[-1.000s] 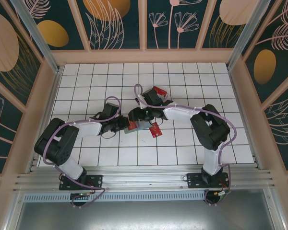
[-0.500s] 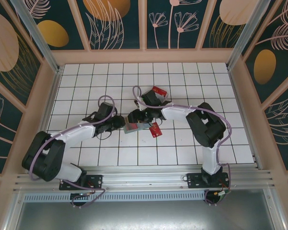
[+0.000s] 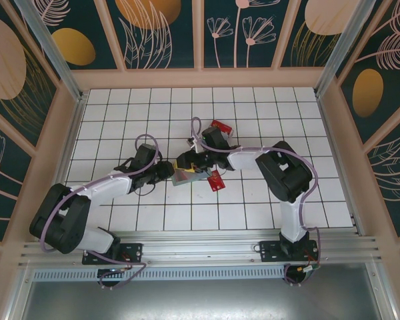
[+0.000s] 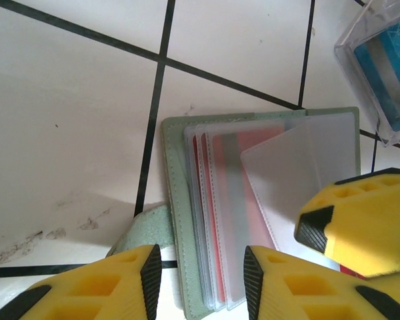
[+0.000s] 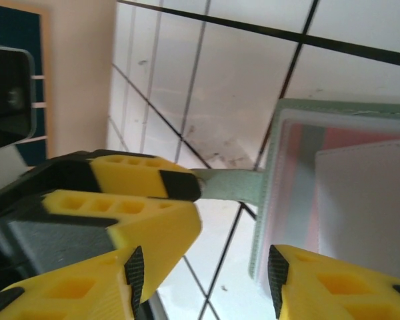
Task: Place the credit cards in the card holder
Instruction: Flip over the card slot in the card holder.
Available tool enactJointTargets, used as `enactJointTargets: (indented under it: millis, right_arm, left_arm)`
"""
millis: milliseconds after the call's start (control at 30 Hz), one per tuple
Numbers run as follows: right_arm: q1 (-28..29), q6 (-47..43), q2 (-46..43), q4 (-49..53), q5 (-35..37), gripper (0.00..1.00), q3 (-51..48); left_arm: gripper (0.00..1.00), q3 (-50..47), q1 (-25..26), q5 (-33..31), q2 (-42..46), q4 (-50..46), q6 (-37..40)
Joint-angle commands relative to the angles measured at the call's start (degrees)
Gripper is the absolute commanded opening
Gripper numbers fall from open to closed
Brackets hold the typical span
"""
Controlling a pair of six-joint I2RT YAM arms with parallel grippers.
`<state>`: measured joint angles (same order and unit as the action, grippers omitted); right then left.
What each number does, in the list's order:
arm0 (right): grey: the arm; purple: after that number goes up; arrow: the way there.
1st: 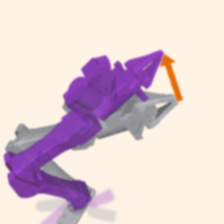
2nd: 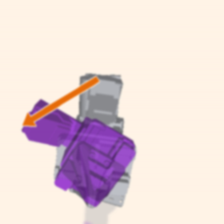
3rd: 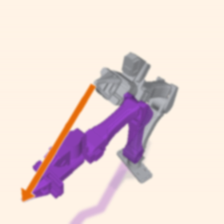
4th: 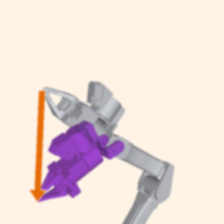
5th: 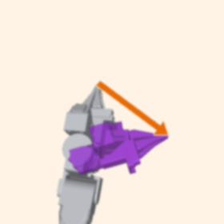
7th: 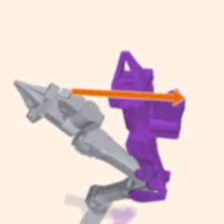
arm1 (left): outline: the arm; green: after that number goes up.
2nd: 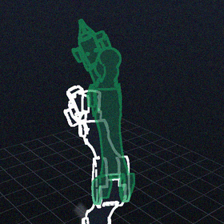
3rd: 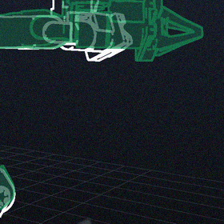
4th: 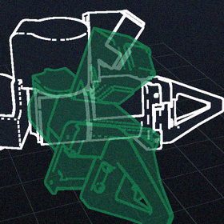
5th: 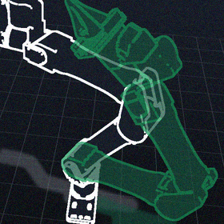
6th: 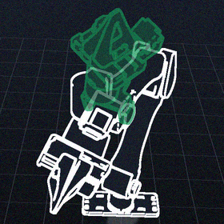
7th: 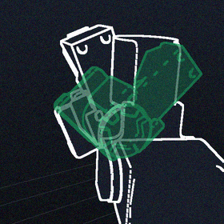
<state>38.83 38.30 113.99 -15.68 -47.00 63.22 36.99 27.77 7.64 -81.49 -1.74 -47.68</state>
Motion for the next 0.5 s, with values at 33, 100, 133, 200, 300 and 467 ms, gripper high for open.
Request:
enactJointTargets:
  millis: [33,100,133,200,300,467]
  right_arm:
    - [-3.27,1.53,-4.87,-6.00,-6.36,0.55,-2.40]
    - [-4.69,-1.67,-7.74,-0.66,-4.80,0.55,-1.93]
    - [-5.49,-3.72,-8.99,2.29,-3.45,0.55,-1.58]
    - [-6.82,-7.05,-10.44,8.15,-0.29,0.55,-0.75]
    - [-7.14,-11.40,-11.83,13.76,4.31,0.55,-0.88]
    - [-9.94,-18.14,-17.52,22.92,26.21,0.55,-0.58]
  left_arm:
    - [0.41,0.32,0.27,-0.74,0.46,0.16,0.04]
    - [0.41,0.31,0.27,-0.78,0.13,0.29,0.07]
    - [0.41,0.44,0.27,-0.65,-0.27,0.41,0.19]
    - [0.41,0.77,0.26,-0.17,-0.88,0.76,0.25]
    - [0.40,1.56,0.26,0.36,-1.77,0.78,0.70]
    - [0.43,3.25,0.20,-0.93,-2.30,-0.92,1.88]
